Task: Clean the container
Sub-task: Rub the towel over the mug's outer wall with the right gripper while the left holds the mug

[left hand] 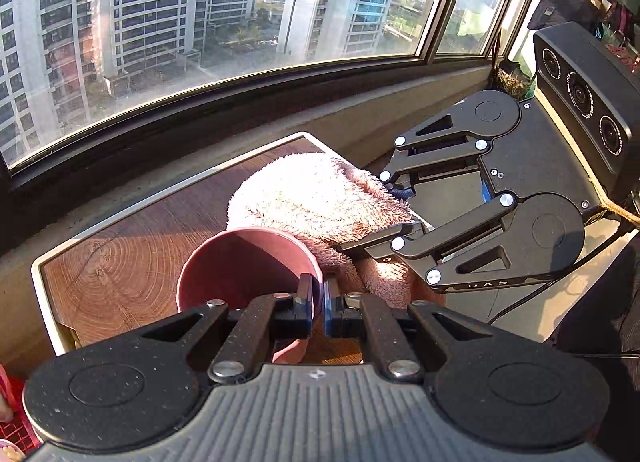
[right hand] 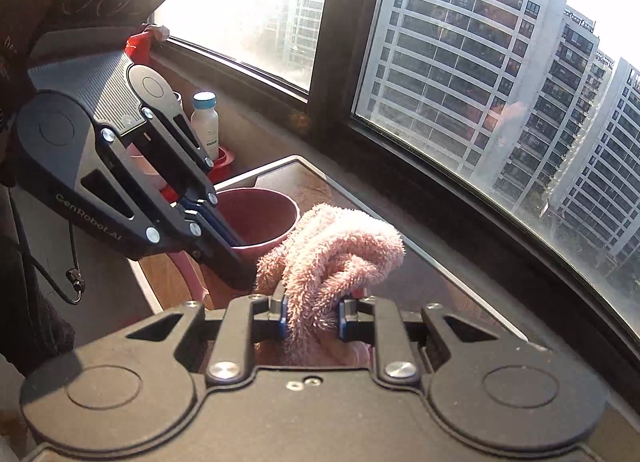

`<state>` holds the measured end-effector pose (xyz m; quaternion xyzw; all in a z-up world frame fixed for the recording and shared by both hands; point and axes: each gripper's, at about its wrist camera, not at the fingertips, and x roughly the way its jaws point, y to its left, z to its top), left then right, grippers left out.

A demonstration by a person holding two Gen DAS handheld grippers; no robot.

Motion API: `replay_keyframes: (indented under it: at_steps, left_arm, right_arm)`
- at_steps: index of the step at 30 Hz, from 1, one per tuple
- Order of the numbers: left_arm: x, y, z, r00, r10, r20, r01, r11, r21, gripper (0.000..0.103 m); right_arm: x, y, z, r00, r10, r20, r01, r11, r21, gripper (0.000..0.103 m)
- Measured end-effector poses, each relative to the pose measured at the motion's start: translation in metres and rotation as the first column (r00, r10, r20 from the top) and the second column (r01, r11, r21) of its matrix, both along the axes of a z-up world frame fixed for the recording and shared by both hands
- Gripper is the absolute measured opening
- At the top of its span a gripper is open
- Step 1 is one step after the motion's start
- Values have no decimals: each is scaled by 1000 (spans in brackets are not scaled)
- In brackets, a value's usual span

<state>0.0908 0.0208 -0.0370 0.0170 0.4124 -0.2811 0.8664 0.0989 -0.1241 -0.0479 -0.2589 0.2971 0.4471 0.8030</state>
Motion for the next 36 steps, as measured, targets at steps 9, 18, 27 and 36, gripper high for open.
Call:
replay_keyframes:
  at_steps: [9, 18, 27, 36]
  left_arm:
    - [1, 1, 0, 1000, -10, -11, 9, 1000, -23, 5]
    - [-4, 10, 2, 1000, -11, -15, 10, 999, -52, 5]
    - [-2, 7, 1, 1000, -17, -17, 16, 998, -57, 5]
    - [-3, 12, 2, 1000, -23, -21, 21, 998, -66, 5]
  right_arm:
    - [-7, 11, -31, 997, 74, 10, -71, 983, -167, 20]
    - [-5, -29, 21, 997, 58, 50, -55, 996, -71, 20]
    - [-11, -11, 4, 994, 108, 10, -107, 992, -60, 21]
    - [-15, -4, -30, 988, 155, -24, -156, 965, -212, 21]
